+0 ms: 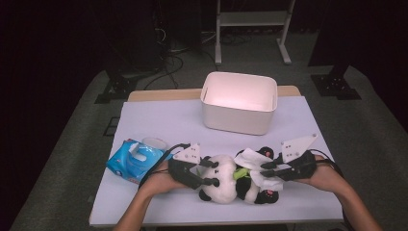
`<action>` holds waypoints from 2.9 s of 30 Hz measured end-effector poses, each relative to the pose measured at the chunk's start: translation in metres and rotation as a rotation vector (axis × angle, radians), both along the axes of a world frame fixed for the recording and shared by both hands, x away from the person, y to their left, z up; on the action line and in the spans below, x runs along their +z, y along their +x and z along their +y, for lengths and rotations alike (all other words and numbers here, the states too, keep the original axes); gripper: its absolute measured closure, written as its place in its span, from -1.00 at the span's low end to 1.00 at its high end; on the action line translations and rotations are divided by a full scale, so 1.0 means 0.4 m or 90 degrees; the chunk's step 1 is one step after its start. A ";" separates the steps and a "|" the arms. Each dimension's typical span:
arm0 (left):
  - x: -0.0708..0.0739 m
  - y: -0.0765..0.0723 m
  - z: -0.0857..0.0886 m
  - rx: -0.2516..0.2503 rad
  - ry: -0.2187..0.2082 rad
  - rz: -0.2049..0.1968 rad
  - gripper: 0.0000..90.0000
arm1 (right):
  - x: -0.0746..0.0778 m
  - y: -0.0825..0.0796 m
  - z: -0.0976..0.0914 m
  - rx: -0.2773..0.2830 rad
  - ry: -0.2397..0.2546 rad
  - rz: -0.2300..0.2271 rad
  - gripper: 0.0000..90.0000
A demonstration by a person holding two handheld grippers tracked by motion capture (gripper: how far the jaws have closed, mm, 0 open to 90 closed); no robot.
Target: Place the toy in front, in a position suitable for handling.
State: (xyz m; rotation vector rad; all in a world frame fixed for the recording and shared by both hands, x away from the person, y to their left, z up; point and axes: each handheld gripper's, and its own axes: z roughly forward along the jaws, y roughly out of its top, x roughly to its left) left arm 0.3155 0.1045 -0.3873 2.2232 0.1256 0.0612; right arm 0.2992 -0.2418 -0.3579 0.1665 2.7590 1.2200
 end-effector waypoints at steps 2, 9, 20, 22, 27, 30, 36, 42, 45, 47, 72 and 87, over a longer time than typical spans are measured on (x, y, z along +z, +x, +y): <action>-0.001 0.000 0.001 0.001 -0.005 -0.001 -0.11 | 0.021 -0.007 -0.007 0.003 0.019 -0.017 0.40; -0.001 0.005 0.002 0.000 -0.010 -0.004 -0.13 | 0.030 0.020 0.014 -0.009 0.022 -0.038 0.15; -0.009 0.006 -0.004 -0.006 -0.008 -0.008 -0.26 | -0.032 0.017 0.011 -0.014 0.020 0.021 0.86; -0.008 0.002 -0.006 -0.008 -0.004 -0.012 -0.25 | -0.038 0.012 0.001 -0.020 0.028 0.022 0.87; -0.009 -0.005 -0.007 -0.005 -0.002 -0.021 -0.26 | -0.069 -0.018 -0.061 -0.057 0.031 0.035 0.90; -0.013 -0.004 -0.009 -0.003 -0.005 -0.017 -0.26 | -0.075 -0.029 -0.074 -0.068 0.025 0.034 0.90; -0.012 -0.011 -0.011 0.001 0.003 -0.023 -0.26 | -0.044 -0.018 -0.018 -0.033 0.068 0.005 0.90; -0.008 -0.022 -0.015 -0.002 0.013 -0.035 -0.26 | -0.063 -0.017 -0.032 -0.035 0.054 0.022 0.91; -0.011 -0.024 -0.016 0.000 0.018 -0.036 -0.26 | -0.053 -0.021 -0.033 -0.037 0.031 0.018 0.90; -0.013 -0.022 -0.013 0.002 0.011 -0.030 -0.26 | -0.037 -0.019 -0.011 -0.029 0.034 0.005 0.90; -0.015 -0.030 -0.013 0.002 0.010 -0.029 -0.26 | -0.050 -0.002 -0.029 -0.034 0.008 0.018 0.90; -0.018 -0.025 -0.010 0.002 0.005 -0.023 -0.26 | -0.061 -0.005 -0.050 -0.065 0.044 0.047 0.90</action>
